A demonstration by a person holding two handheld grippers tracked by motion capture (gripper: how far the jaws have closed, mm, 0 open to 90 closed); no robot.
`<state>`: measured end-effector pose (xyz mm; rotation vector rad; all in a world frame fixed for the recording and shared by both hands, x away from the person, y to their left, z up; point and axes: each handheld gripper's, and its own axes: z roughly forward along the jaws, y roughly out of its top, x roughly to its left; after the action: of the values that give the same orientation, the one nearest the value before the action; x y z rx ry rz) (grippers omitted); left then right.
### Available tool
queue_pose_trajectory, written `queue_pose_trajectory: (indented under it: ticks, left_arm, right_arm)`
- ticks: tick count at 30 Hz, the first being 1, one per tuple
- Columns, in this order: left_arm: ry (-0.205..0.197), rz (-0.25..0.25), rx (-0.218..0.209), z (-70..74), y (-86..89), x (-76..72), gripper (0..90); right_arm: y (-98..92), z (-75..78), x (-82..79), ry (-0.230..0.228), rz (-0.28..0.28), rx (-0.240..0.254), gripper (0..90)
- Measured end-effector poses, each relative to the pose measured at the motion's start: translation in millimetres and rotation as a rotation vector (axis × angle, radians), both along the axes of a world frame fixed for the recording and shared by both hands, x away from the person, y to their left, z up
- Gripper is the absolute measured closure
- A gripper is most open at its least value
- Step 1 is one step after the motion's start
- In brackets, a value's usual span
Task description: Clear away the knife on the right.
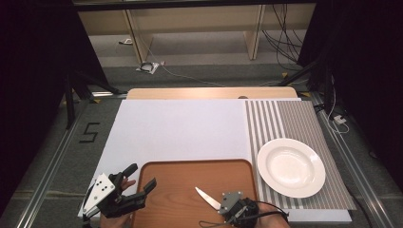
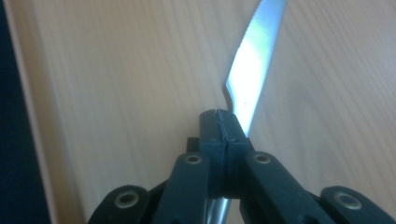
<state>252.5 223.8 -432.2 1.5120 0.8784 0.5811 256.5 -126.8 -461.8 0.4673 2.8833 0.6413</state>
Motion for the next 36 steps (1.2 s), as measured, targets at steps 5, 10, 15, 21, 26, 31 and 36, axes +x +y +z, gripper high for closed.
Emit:
queue_pose_trajectory:
  ticks: [5,10,15,21,26,31,36]
  left_arm:
    - [-0.002,0.001,0.001,0.1,-0.1,-0.3,17.5]
    - [-0.004,0.004,-0.003,0.4,0.5,-0.3,17.5]
    - [-0.004,0.004,0.001,0.3,0.1,-0.4,17.5]
    - [-0.004,0.006,-0.002,0.4,0.5,-0.5,17.5]
    - [-0.005,0.005,-0.002,0.5,0.5,-0.6,17.5]
    - [-0.005,0.006,-0.003,0.5,0.7,-0.6,17.6]
    - [-0.004,0.006,-0.002,0.4,0.6,-0.5,17.5]
  right_arm:
    - [-3.5,-1.0,2.2,-0.009,-0.019,-0.015,90.0]
    - [-6.7,-1.3,4.1,-0.017,-0.023,-0.034,90.0]
    - [-9.7,-0.9,6.1,-0.016,-0.030,-0.040,90.0]
    - [-13.8,-0.5,8.2,-0.022,-0.047,-0.052,90.0]
    - [-17.8,0.2,9.5,-0.030,-0.059,-0.071,90.0]
    - [-22.5,0.1,11.1,-0.042,-0.071,-0.081,90.0]
    - [-28.2,0.6,11.3,-0.050,-0.094,-0.092,90.0]
